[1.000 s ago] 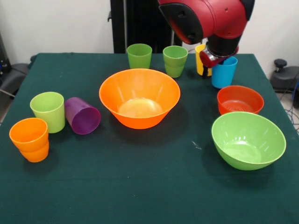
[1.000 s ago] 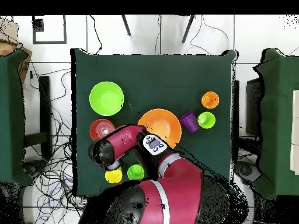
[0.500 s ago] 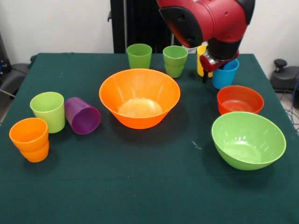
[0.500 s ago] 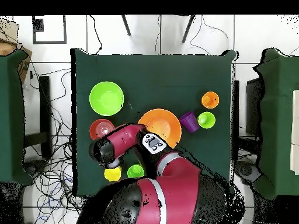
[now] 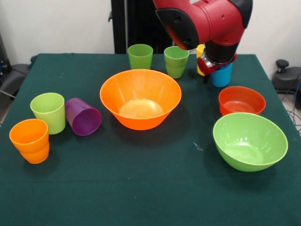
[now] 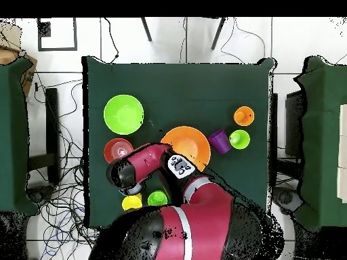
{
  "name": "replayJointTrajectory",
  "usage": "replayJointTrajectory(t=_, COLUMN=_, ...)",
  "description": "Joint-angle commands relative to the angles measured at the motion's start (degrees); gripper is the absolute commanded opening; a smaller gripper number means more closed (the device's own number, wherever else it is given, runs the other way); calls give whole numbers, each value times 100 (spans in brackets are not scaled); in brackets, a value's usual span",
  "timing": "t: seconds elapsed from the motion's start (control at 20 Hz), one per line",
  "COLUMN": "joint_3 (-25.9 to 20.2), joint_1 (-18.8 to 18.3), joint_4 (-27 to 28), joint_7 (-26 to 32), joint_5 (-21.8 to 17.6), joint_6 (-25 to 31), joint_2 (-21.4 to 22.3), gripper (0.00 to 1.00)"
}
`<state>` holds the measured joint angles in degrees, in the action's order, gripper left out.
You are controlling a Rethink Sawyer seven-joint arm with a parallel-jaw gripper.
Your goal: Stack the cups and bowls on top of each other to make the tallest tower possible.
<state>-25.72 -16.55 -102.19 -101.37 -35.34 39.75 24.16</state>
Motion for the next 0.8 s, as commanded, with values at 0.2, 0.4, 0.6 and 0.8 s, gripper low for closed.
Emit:
replayJointTrajectory(t=0.2, joint_3=225, joint_1=252, joint_4=516, joint_7=-184, joint_5=-468, joint_6=-559, joint_2=-269, gripper=0)
replayJointTrajectory(t=0.4, joint_3=273, joint_1=282, joint_4=494, joint_7=-199, joint_5=-469, joint_6=-577, joint_2=-250, gripper=0)
replayJointTrajectory(t=0.6, joint_3=301, joint_1=307, joint_4=520, joint_7=-201, joint_5=-463, joint_6=-563, joint_2=-255, gripper=0)
replayJointTrajectory(t=0.8, joint_3=314, joint_1=325, joint_4=528, joint_7=-189, joint_5=-430, joint_6=-538, joint_2=-243, gripper=0)
